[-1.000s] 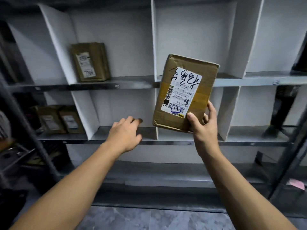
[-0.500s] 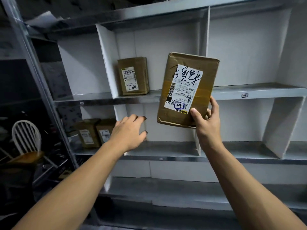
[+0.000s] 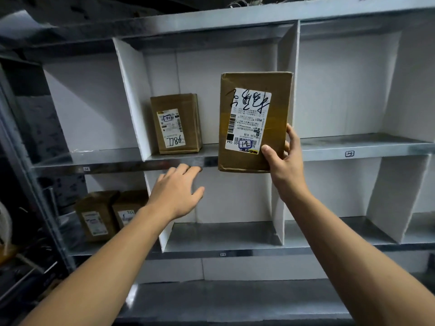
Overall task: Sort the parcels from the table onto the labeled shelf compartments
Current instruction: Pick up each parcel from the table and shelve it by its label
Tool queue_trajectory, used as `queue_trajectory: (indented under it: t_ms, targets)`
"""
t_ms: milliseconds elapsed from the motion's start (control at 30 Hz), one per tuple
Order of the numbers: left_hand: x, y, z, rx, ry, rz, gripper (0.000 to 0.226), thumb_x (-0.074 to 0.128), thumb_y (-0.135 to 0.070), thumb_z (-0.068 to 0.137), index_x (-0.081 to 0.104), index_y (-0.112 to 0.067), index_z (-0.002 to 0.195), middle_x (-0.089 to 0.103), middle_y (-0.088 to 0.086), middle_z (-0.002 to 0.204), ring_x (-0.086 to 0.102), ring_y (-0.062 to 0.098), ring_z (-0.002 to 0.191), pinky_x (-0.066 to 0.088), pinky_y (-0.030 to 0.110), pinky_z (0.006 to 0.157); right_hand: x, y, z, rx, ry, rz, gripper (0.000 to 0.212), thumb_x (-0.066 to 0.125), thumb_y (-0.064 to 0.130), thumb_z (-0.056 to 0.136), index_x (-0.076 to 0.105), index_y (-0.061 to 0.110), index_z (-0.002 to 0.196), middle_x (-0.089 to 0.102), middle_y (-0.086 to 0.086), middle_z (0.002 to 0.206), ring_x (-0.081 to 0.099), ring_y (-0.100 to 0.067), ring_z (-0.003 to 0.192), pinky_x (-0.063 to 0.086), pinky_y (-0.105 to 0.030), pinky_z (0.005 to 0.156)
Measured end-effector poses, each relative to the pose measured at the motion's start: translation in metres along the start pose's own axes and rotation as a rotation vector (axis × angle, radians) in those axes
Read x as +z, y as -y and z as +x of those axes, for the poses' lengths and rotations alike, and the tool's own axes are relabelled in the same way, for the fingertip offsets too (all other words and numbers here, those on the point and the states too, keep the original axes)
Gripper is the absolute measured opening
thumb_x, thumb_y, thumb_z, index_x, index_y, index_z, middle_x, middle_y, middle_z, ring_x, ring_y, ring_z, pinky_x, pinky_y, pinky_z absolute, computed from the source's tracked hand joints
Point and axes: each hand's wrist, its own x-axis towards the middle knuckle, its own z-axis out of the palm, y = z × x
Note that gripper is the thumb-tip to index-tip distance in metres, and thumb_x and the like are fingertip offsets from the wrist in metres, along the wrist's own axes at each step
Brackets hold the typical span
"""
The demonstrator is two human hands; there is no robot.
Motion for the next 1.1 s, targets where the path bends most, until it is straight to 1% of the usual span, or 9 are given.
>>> queue_trajectory:
  t_ms: [67, 233, 400, 500, 700, 767, 867, 933, 1100]
  targets:
    - [0.005, 0.004, 0.018, 0.006, -0.011, 0.0, 0.056, 0.047, -0.049, 0.095, 0.034, -0.03, 0.146, 0.042, -0.003, 0.145, 0.04, 0.021, 0.13, 0.034, 0.042, 0.107, 0.006, -0.008, 0.022, -0.007, 0.006, -0.013, 0.063, 0.069, 0.029, 0.092, 0.033, 0.05, 0.139, 0.058, 0.0, 0.134, 0.061, -0.017, 0.12, 0.055, -0.044, 0.1]
    - [0.012, 0.008, 0.071, 0.019, -0.061, -0.026, 0.054, 0.046, -0.048, 0.095, 0.036, -0.03, 0.145, 0.043, -0.006, 0.143, 0.04, 0.018, 0.13, 0.034, 0.041, 0.108, 0.018, -0.034, 0.08, -0.036, -0.019, -0.008, 0.065, 0.068, 0.022, 0.094, 0.033, 0.042, 0.145, 0.059, -0.001, 0.133, 0.062, -0.019, 0.119, 0.055, -0.044, 0.099]
    - [0.032, 0.004, 0.111, 0.009, -0.102, -0.027, 0.051, 0.046, -0.046, 0.095, 0.039, -0.03, 0.143, 0.045, -0.007, 0.139, 0.04, 0.018, 0.128, 0.033, 0.041, 0.108, 0.024, -0.06, 0.126, -0.037, 0.026, -0.093, 0.064, 0.067, 0.025, 0.095, 0.032, 0.042, 0.145, 0.056, 0.006, 0.138, 0.057, -0.015, 0.124, 0.052, -0.044, 0.104]
    - [0.046, 0.004, 0.127, -0.002, -0.1, -0.03, 0.051, 0.046, -0.046, 0.095, 0.039, -0.03, 0.144, 0.045, -0.007, 0.14, 0.04, 0.017, 0.127, 0.033, 0.041, 0.107, 0.025, -0.078, 0.144, -0.042, 0.041, -0.139, 0.065, 0.068, 0.023, 0.095, 0.032, 0.036, 0.148, 0.052, 0.008, 0.142, 0.052, -0.013, 0.128, 0.048, -0.043, 0.109]
    - [0.067, 0.005, 0.145, -0.043, -0.129, -0.026, 0.051, 0.047, -0.046, 0.095, 0.039, -0.031, 0.144, 0.046, -0.008, 0.139, 0.042, 0.015, 0.126, 0.034, 0.038, 0.106, 0.025, -0.107, 0.162, -0.013, 0.077, -0.225, 0.067, 0.068, 0.024, 0.095, 0.031, 0.027, 0.152, 0.053, 0.004, 0.143, 0.051, -0.011, 0.125, 0.044, -0.041, 0.112]
    - [0.074, 0.004, 0.147, -0.043, -0.128, -0.026, 0.051, 0.048, -0.046, 0.095, 0.04, -0.031, 0.144, 0.046, -0.009, 0.138, 0.042, 0.015, 0.125, 0.034, 0.038, 0.106, 0.024, -0.109, 0.165, -0.022, 0.091, -0.247, 0.068, 0.068, 0.025, 0.095, 0.031, 0.028, 0.152, 0.052, 0.003, 0.144, 0.051, -0.012, 0.125, 0.043, -0.038, 0.111]
    - [0.083, 0.001, 0.149, -0.05, -0.115, -0.032, 0.05, 0.048, -0.046, 0.095, 0.042, -0.03, 0.142, 0.047, -0.008, 0.138, 0.043, 0.016, 0.125, 0.034, 0.038, 0.104, 0.021, -0.108, 0.166, -0.04, 0.115, -0.298, 0.071, 0.069, 0.026, 0.094, 0.03, 0.029, 0.152, 0.054, 0.002, 0.142, 0.051, -0.011, 0.122, 0.043, -0.029, 0.105]
    - [0.087, 0.0, 0.149, -0.054, -0.12, -0.034, 0.05, 0.048, -0.045, 0.095, 0.043, -0.03, 0.142, 0.047, -0.008, 0.138, 0.043, 0.016, 0.124, 0.034, 0.037, 0.104, 0.019, -0.108, 0.169, -0.027, 0.13, -0.323, 0.074, 0.071, 0.026, 0.092, 0.029, 0.032, 0.152, 0.055, 0.002, 0.139, 0.053, -0.014, 0.12, 0.045, -0.03, 0.104]
    - [0.092, -0.004, 0.151, -0.039, -0.126, -0.034, 0.049, 0.048, -0.044, 0.095, 0.044, -0.028, 0.141, 0.047, -0.007, 0.137, 0.044, 0.017, 0.124, 0.034, 0.038, 0.104, 0.02, -0.113, 0.179, 0.046, 0.128, -0.362, 0.08, 0.075, 0.025, 0.089, 0.027, 0.037, 0.151, 0.055, 0.001, 0.142, 0.056, -0.023, 0.126, 0.046, -0.045, 0.11]
